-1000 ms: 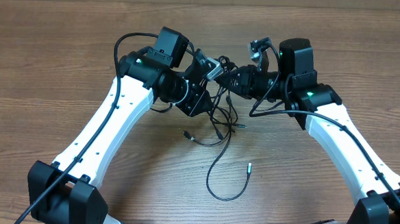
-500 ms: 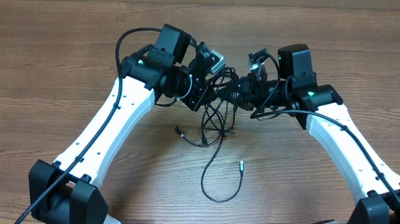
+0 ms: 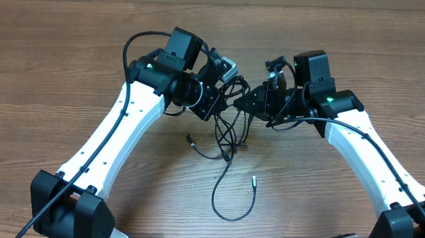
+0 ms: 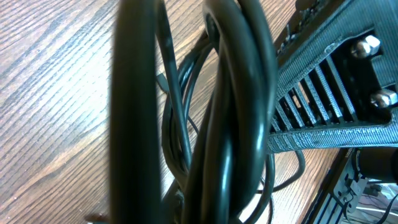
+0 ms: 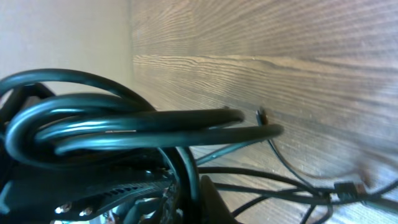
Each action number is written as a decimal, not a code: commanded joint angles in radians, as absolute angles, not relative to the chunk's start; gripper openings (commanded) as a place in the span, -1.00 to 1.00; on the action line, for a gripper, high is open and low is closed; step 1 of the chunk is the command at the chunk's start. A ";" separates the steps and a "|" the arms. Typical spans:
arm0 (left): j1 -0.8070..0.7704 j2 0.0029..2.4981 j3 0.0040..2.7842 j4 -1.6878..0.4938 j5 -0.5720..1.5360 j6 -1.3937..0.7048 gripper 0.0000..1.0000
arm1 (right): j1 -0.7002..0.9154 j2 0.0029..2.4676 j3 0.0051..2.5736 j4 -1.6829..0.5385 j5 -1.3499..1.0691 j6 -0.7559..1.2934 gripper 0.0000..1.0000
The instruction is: Untangle cables
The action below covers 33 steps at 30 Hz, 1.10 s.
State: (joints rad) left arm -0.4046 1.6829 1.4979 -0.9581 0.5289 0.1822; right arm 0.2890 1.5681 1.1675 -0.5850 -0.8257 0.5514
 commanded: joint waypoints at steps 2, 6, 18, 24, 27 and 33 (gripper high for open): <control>-0.406 1.668 1.499 -0.955 0.600 0.182 -0.92 | 0.291 1.558 1.198 -0.542 -0.869 0.515 -0.63; -0.406 1.668 1.499 -0.957 0.680 0.213 -0.92 | 0.291 1.558 1.198 -0.490 -0.869 0.521 -0.56; -0.406 1.668 1.499 -0.960 0.719 0.213 -0.92 | 0.297 1.558 1.198 -0.475 -0.813 0.523 -0.76; -0.406 1.668 1.499 -0.962 0.718 0.213 -0.91 | 0.297 1.558 1.197 -0.589 -0.680 0.523 -0.92; -0.406 1.668 1.499 -0.973 0.691 0.213 -0.92 | 0.297 1.558 1.198 -0.610 -0.661 0.523 -0.92; -0.406 1.668 1.499 -1.025 0.544 0.213 -0.92 | 0.292 1.558 1.198 -0.708 -0.532 0.523 -0.92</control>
